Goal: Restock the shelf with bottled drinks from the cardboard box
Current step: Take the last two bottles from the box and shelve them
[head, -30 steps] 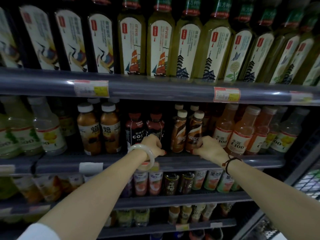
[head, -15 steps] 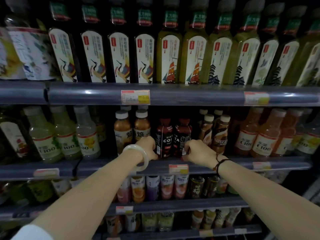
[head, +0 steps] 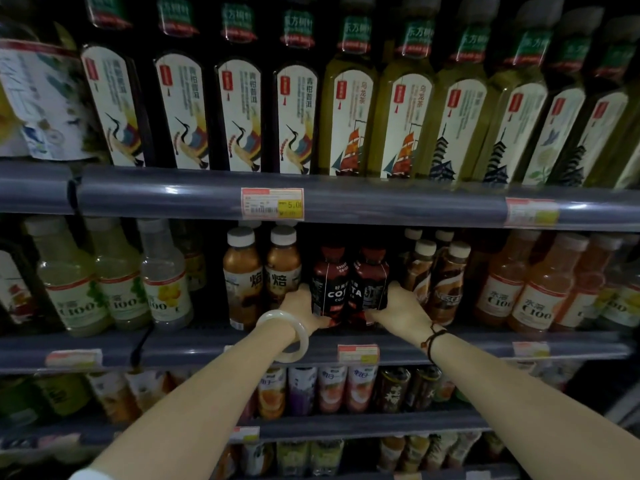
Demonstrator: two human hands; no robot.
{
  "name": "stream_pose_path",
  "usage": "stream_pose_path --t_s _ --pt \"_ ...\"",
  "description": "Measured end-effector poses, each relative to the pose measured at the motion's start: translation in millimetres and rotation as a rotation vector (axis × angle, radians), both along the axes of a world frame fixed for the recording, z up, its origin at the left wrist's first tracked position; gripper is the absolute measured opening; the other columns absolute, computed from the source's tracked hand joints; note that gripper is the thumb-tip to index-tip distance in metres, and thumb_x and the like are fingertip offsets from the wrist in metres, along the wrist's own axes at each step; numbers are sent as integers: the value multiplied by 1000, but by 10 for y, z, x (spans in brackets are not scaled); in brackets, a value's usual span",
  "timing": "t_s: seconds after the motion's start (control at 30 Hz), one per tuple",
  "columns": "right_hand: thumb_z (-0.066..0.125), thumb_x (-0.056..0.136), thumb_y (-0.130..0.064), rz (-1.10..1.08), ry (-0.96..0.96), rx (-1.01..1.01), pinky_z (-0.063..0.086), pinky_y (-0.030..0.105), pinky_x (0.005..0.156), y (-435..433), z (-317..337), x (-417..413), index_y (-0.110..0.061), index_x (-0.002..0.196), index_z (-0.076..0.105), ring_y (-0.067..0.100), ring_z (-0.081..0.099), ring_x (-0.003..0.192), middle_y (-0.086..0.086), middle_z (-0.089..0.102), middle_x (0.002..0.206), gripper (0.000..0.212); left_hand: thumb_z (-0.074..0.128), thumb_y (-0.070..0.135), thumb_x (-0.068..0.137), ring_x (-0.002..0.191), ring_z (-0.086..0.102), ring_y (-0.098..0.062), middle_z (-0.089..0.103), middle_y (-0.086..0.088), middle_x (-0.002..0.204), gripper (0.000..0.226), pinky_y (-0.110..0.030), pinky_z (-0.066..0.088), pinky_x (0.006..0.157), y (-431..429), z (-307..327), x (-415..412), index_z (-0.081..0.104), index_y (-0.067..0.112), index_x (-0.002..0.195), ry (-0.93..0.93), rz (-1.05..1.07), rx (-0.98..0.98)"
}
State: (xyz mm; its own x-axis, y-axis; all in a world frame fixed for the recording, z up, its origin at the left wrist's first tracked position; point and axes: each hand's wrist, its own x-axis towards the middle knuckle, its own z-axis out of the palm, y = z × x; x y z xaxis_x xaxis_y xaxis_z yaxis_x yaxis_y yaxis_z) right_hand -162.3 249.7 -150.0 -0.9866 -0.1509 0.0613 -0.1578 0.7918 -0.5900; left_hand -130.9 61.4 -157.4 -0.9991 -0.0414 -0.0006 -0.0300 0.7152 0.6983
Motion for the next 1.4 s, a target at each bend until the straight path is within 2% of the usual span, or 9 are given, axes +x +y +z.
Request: stream_pose_path --t_s 0.07,0.23,0.43,0.57,0.73,0.97,1.07,1.17,1.4 --pt "73 79 -21 4 -17 -52 47 23 64 7 -63 -44 1 121 45 24 64 95 14 64 110 55 73 26 80 113 59 -27 61 -13 123 56 -29 49 91 36 -56 -40 50 3 125 4 41 -8" --pt "70 83 -24 59 11 -68 42 21 69 68 -156 -123 0 122 48 23 61 102 10 62 109 50 66 25 86 106 63 -32 63 -17 117 43 -41 54 89 104 -88 -142 52 2 119 43 178 -70" --pt "70 82 -26 105 39 -73 33 6 54 157 -197 -205 -4 107 57 12 56 86 -10 52 81 36 66 26 86 105 63 -32 64 -16 117 43 -41 54 88 160 -95 -222 53 3 120 55 166 -95" --pt "72 78 -25 100 40 -85 41 17 60 179 -257 -274 -2 102 58 17 62 85 3 64 90 36 67 26 85 108 63 -29 65 -14 120 45 -37 53 89 177 -70 -222 55 5 123 51 161 -56" --pt "67 78 -18 126 36 -16 37 21 52 192 -174 -217 -12 74 51 17 57 70 3 58 74 17 70 23 83 112 60 -25 63 -11 121 50 -26 47 86 166 -29 -96 53 4 126 5 80 -5" --pt "65 84 -23 117 -16 129 33 26 46 192 29 0 -14 53 40 14 46 49 -1 45 51 42 71 25 82 91 54 -16 59 -9 102 28 -30 49 84 -4 5 110 61 12 104 -122 -18 -137" --pt "67 83 -25 144 -52 185 39 28 52 66 73 131 -13 57 44 19 53 56 1 49 54 36 72 27 82 110 59 -23 59 -11 123 50 -32 50 96 -127 71 229 58 5 125 -138 -26 -224" --pt "68 82 -25 195 -60 178 35 26 49 -137 113 245 -11 62 48 18 49 53 1 48 55 32 72 28 81 103 62 -25 63 -10 115 39 -36 54 89 -308 150 311 64 7 113 -117 -33 -279" --pt "70 83 -32 216 -78 112 44 30 63 -764 157 461 -7 87 56 22 57 73 7 57 79 29 72 24 79 95 64 -24 65 -9 99 26 -40 55 87 -897 262 517 66 8 97 -34 47 -221"
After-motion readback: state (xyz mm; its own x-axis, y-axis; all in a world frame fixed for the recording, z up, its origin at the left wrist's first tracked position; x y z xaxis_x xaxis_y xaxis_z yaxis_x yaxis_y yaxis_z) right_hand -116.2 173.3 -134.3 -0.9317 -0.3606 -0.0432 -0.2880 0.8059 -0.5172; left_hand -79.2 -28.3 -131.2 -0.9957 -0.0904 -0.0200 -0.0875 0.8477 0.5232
